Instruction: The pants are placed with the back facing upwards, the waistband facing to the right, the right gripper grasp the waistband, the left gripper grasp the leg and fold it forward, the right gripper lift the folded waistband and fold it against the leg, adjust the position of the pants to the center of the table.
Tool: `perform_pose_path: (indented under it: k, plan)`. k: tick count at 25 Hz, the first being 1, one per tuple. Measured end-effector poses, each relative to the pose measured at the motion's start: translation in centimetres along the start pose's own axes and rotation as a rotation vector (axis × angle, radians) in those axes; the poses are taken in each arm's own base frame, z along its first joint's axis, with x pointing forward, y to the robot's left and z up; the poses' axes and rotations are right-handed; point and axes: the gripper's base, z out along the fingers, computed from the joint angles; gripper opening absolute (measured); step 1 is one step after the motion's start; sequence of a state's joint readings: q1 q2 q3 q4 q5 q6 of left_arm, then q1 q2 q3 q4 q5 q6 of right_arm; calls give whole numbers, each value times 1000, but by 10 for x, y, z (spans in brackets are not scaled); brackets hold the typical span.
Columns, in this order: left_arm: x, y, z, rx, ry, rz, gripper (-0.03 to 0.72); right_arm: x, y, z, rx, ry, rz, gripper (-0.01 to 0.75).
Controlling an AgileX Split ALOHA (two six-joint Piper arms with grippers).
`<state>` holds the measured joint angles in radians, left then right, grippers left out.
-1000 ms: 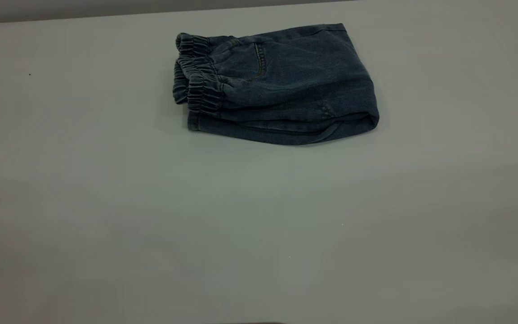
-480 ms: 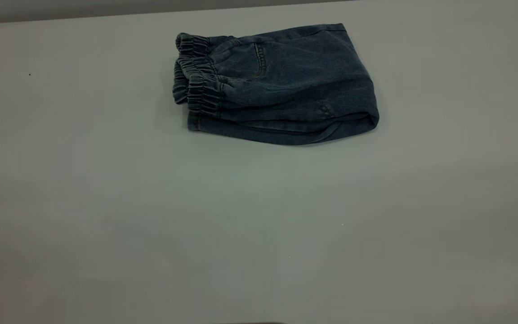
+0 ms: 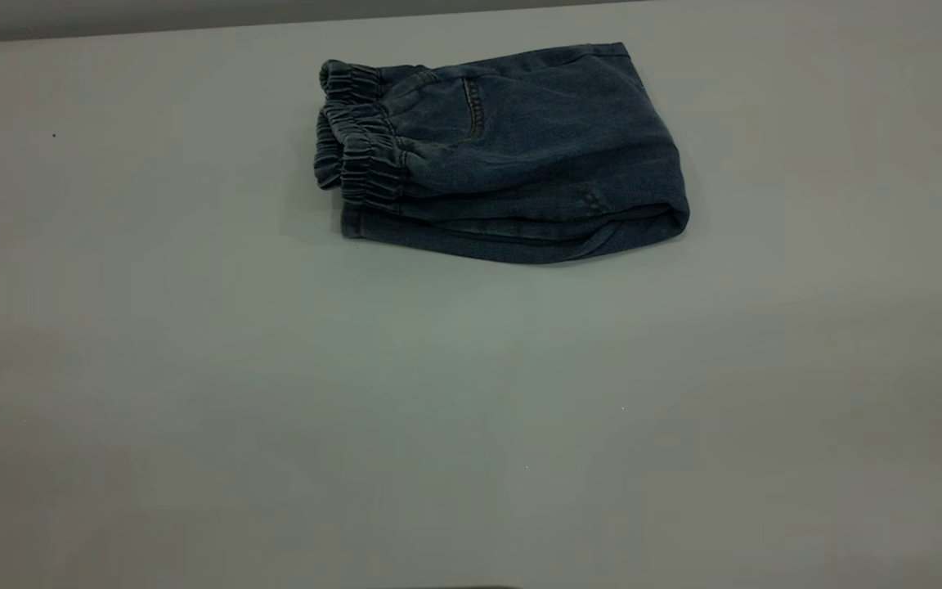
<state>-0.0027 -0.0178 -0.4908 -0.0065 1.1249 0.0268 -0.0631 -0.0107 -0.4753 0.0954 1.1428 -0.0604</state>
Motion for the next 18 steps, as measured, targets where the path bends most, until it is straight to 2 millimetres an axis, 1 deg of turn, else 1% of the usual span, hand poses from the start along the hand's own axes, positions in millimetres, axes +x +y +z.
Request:
perform_pose_path:
  k: [18]
  plan:
    - [0,0,0,0,2,0,453,0,-1,0,8,-2,11,594]
